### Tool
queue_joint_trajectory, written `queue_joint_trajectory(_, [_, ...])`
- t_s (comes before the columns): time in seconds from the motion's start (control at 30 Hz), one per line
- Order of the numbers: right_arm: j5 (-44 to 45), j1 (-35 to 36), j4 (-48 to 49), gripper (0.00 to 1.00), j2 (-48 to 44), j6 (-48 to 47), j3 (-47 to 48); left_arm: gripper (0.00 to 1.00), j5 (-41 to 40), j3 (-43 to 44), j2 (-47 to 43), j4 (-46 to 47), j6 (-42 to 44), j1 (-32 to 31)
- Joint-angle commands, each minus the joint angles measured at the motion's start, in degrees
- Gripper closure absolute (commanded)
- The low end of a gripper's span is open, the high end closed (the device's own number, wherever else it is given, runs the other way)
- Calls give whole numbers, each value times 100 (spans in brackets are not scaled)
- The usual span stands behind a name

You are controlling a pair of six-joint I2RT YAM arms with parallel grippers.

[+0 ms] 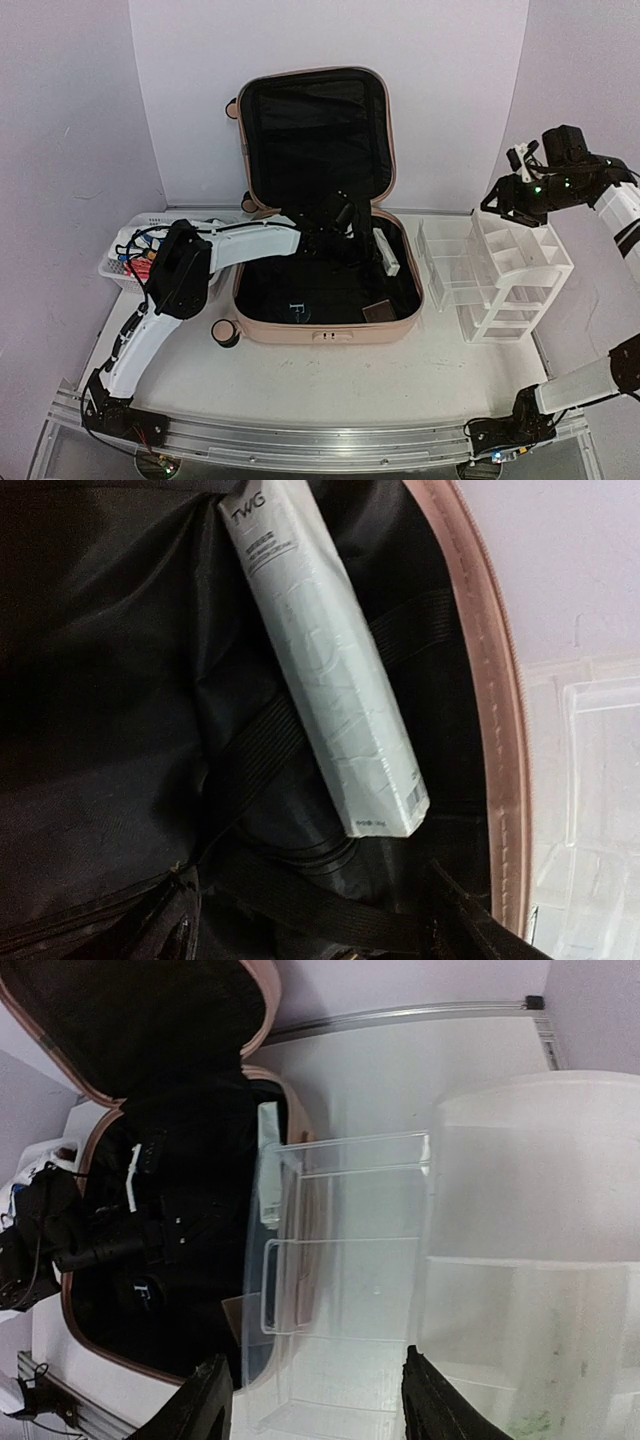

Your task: Open, take out, and arrange the luggage

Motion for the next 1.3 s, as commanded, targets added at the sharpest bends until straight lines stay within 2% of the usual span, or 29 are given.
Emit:
queue_joint_trajectory(0.0, [308,826,114,43,301,320,87,25,-267,-564,-1047,240,439,14])
queue_joint_trajectory(0.23, [973,1880,261,45,862,528,316,25,-834,-1878,-2269,174,941,31])
queue_joint_trajectory(0.37, [1505,2547,257,46,1436,525,574,25,-1064,-2634,-2911,100,1163,98])
queue_joint_trajectory(0.57, [2508,3286,152,46,2422,355,1179,25,-1843,-3522,-3845,-149,1368,219])
queue_joint_trajectory(0.93, [3763,3555,-67,42,4169,34,2221,24,-2814,-4504,-5039,-558,1722,295])
queue_joint_trajectory(1.27, [4573,3545,-62,41,5332,-152,2969,24,-3231,-4856,-5512,-693,1760,304])
